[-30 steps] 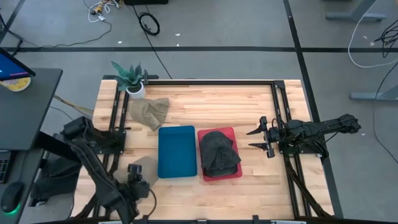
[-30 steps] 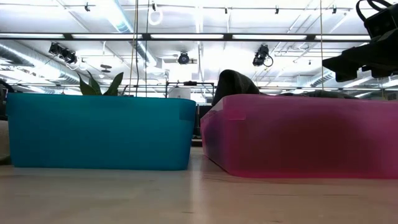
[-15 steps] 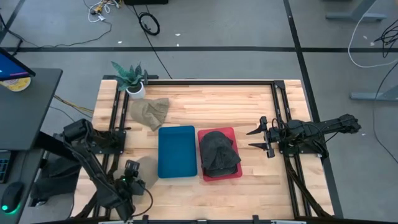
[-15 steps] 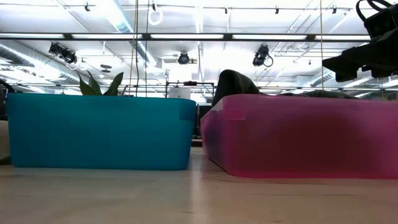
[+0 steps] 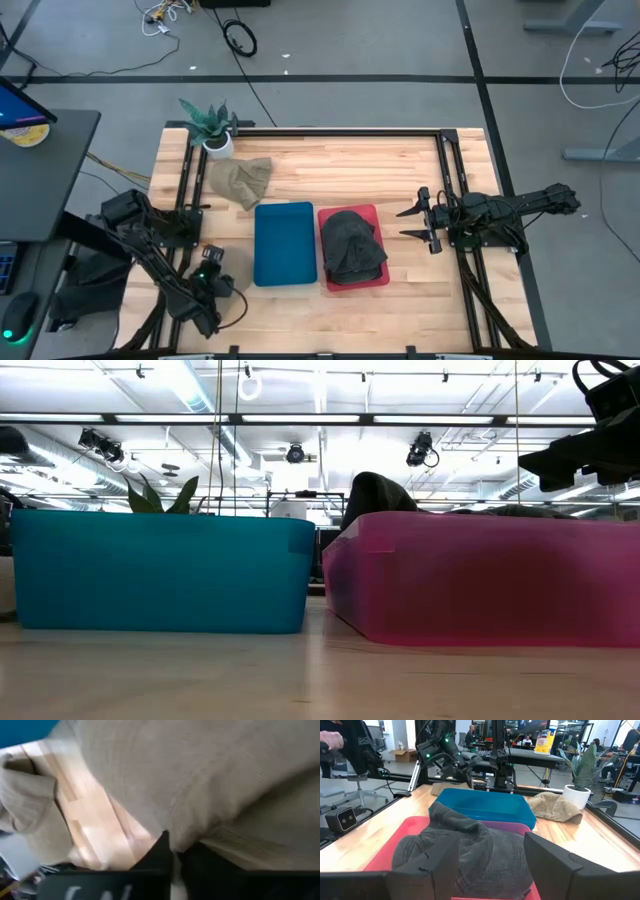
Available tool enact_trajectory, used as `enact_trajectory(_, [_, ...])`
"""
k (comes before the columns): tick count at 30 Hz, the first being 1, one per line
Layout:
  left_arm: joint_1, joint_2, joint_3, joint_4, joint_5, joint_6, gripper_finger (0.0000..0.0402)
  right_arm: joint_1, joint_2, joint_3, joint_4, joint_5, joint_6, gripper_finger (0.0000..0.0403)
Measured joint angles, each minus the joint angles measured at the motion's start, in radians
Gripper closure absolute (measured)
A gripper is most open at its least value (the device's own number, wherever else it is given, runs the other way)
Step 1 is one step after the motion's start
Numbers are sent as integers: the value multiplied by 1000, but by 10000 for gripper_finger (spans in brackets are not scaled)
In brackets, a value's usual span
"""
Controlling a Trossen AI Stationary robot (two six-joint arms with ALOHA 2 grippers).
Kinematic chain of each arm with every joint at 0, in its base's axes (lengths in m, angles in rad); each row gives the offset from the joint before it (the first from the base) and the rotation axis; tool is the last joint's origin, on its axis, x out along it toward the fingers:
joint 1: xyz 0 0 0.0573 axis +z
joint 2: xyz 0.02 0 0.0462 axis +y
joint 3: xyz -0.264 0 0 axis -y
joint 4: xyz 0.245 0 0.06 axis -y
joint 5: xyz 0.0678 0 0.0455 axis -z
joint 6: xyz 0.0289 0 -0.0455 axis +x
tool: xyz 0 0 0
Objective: Pick & Place hat
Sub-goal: Put the bottom brown cap into the blue bin
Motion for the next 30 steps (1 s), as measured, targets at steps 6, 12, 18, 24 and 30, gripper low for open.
enact_trajectory(6, [-23, -8, 157, -313, -31, -225, 395, 0, 0, 0, 0, 0, 0, 179])
enact_trajectory(12, [2, -85, 281, -333, -127, -389, 396, 0, 0, 0, 0, 0, 0, 179])
enact_trajectory(18, [66, -90, 390, -377, -291, -407, 397, 0, 0, 0, 2, 0, 0, 179])
enact_trajectory(24, [208, -89, 421, -375, -404, -440, 398, 0, 0, 0, 1, 0, 0, 179])
enact_trajectory(30, [356, -85, 420, -296, -423, -385, 398, 0, 0, 0, 1, 0, 0, 179])
